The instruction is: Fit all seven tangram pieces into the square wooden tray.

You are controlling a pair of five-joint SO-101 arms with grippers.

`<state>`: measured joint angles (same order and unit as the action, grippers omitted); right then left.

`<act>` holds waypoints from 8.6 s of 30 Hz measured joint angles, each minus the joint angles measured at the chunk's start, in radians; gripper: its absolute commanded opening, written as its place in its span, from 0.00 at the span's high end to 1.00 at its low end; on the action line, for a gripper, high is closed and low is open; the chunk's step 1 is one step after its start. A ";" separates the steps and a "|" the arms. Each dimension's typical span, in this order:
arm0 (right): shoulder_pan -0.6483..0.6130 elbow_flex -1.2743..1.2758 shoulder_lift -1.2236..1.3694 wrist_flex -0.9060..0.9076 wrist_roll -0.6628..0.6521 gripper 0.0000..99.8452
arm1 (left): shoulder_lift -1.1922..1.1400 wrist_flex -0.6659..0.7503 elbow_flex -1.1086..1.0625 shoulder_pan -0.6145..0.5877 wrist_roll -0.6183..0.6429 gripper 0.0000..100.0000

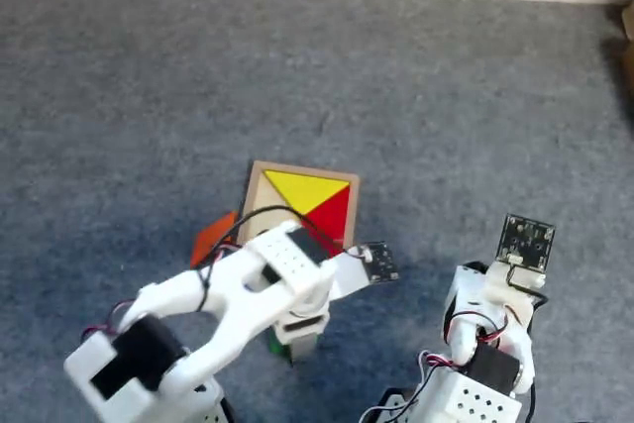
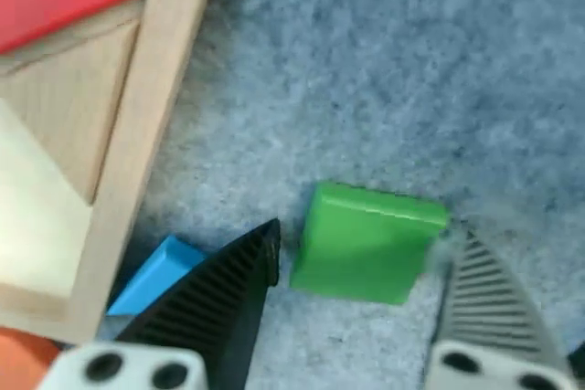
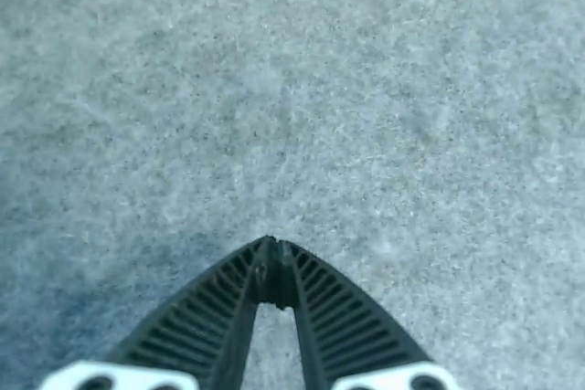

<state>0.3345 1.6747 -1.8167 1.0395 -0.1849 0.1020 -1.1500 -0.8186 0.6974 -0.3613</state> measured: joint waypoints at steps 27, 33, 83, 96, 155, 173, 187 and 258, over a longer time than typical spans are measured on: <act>0.000 0.000 0.000 0.000 0.000 0.99 | 0.195 -0.181 0.176 -0.210 0.094 0.90; 0.000 0.000 0.000 0.000 0.000 0.99 | 0.087 -0.163 0.321 -0.330 0.095 0.90; 0.000 0.000 0.000 0.000 0.000 0.99 | -0.167 -0.387 0.681 -0.542 0.095 0.73; 0.000 0.000 0.000 0.000 0.000 0.99 | 0.109 -0.167 0.161 -0.480 0.238 0.73; 0.000 0.000 0.000 0.000 0.000 0.99 | 0.190 -0.071 0.031 -0.379 0.468 0.87; 0.000 0.000 0.000 0.000 0.000 0.99 | -0.120 -0.100 0.466 -0.381 0.397 0.87; 0.000 0.000 0.000 0.000 0.000 0.99 | -0.425 -0.101 0.778 -0.457 0.393 0.73; 0.000 0.000 0.000 0.000 0.000 0.99 | -0.532 -0.319 0.792 -0.416 0.288 0.86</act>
<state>0.3345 1.6747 -1.8167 1.0395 -0.1849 -0.4304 -1.4691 -0.0269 0.2816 -0.0729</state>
